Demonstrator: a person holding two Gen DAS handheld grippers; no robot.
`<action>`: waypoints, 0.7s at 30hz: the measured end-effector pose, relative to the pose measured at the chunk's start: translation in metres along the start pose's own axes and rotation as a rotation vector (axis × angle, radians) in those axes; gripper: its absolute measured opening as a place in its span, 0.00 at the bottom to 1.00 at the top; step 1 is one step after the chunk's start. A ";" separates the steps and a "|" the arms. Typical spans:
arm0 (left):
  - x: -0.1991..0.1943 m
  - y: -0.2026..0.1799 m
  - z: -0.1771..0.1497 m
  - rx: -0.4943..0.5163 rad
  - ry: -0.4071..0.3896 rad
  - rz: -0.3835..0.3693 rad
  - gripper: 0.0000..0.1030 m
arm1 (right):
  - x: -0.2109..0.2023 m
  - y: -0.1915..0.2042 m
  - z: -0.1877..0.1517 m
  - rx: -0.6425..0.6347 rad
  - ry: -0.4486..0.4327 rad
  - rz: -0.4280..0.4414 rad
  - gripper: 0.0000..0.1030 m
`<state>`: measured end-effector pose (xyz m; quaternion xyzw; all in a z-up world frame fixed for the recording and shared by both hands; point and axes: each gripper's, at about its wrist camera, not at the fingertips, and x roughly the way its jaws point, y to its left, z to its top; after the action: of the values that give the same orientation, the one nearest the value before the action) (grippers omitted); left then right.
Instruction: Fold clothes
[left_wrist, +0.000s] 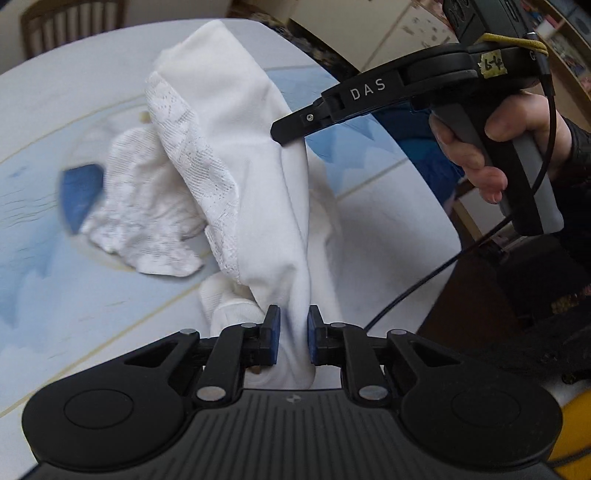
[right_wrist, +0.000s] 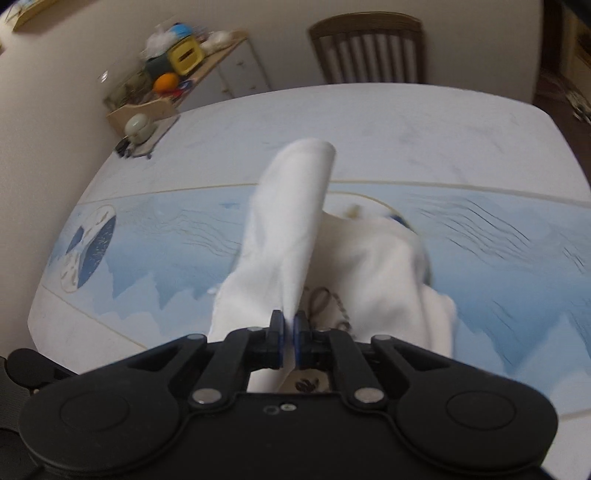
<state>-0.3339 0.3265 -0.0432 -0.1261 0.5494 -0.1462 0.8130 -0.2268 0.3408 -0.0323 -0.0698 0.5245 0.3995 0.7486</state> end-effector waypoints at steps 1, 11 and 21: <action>0.014 -0.008 0.005 0.009 0.014 -0.011 0.13 | 0.000 -0.014 -0.008 0.022 0.004 -0.016 1.00; 0.050 -0.040 0.033 0.071 0.059 -0.027 0.14 | 0.037 -0.109 -0.078 0.186 0.076 -0.060 1.00; 0.049 -0.007 0.098 0.022 0.003 0.129 0.68 | 0.039 -0.113 -0.086 0.178 0.064 0.001 1.00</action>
<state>-0.2265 0.3057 -0.0471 -0.0813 0.5558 -0.0998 0.8213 -0.2086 0.2410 -0.1386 -0.0154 0.5818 0.3494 0.7343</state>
